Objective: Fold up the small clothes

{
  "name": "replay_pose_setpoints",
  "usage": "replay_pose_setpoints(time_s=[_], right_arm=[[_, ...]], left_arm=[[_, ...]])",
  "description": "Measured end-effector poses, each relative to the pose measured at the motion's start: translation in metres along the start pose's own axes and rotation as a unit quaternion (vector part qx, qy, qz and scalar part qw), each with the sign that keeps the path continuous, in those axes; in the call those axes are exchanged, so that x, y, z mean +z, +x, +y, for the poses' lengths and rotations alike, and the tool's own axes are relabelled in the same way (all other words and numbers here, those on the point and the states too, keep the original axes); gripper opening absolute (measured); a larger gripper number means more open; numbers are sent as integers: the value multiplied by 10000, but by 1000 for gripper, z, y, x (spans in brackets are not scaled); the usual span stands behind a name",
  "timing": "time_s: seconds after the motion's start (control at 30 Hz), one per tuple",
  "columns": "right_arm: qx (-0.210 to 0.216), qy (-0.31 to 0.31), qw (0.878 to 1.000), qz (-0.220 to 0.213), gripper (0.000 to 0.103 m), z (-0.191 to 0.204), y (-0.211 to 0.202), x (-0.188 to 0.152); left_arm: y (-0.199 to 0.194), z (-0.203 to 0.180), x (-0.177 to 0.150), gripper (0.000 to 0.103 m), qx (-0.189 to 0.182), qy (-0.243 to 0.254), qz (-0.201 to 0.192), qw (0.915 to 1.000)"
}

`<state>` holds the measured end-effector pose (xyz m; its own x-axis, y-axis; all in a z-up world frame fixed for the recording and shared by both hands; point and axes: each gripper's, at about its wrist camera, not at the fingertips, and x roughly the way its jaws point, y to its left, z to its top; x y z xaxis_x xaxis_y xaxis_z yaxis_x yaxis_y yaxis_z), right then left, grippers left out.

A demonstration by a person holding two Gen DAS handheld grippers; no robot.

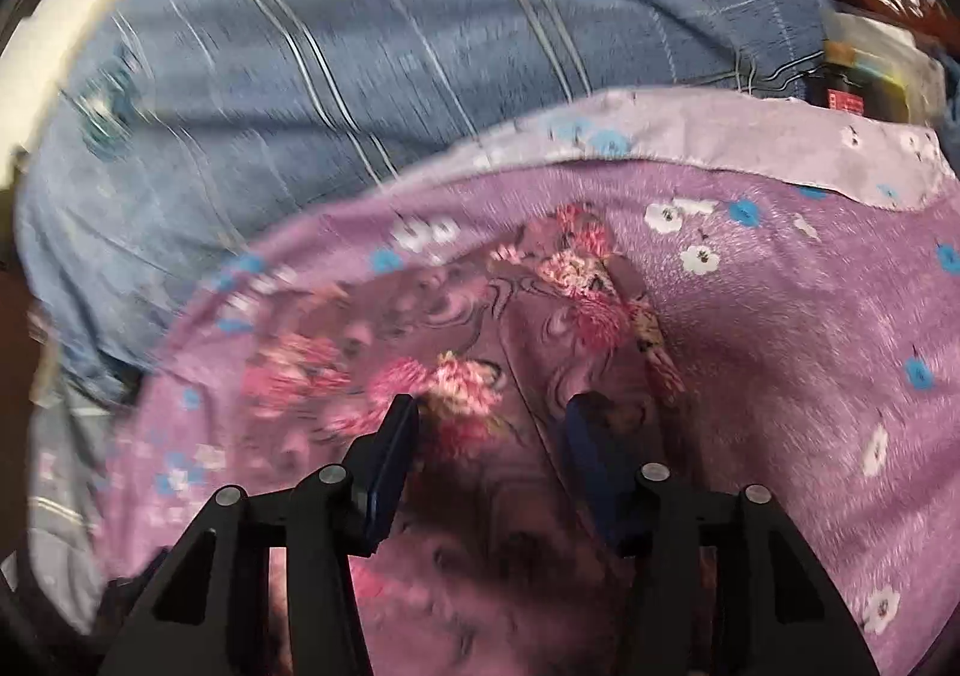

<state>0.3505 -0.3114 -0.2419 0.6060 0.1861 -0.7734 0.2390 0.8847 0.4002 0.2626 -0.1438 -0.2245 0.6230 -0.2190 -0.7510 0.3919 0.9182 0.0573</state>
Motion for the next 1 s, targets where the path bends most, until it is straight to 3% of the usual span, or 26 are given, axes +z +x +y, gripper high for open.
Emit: replay_pose_setpoints(time_s=[0.1,0.2,0.37,0.47,0.53,0.63,0.73,0.77,0.8,1.0], right_arm=[[-100,22,9999,-36,63,2,15,4],[12,117,9999,-74,61,0,4,4],[483,132,9980,-399,63,-15,-50,-10],[793,195,9952,-540,64,-32,-83,-30],[1246,340,9906,-454,64,-41,-94,-47],[1583,408,9860,-318,62,-45,-99,-72],[1080,556,9926,86,53,-54,-78,-89],[899,610,9938,249,41,-58,-67,-94],[834,578,9947,168,38,-62,-63,-97],[846,473,9953,63,37,-60,-63,-100]], left_arm=[[6,-7,-7,103,8,339,19,9994],[5,0,-4,103,-180,207,93,9996],[-4,20,0,103,-356,-367,163,9986],[-10,18,-4,103,-327,-363,146,9987],[-11,14,-6,103,-335,-307,175,9988],[-6,3,-13,103,-326,-86,389,9987],[1,-4,-22,103,-401,-51,579,9975],[5,-5,-25,103,-478,-82,655,9967],[7,-3,-28,103,-561,-137,707,9958],[6,-4,-32,103,-624,-159,650,9958]])
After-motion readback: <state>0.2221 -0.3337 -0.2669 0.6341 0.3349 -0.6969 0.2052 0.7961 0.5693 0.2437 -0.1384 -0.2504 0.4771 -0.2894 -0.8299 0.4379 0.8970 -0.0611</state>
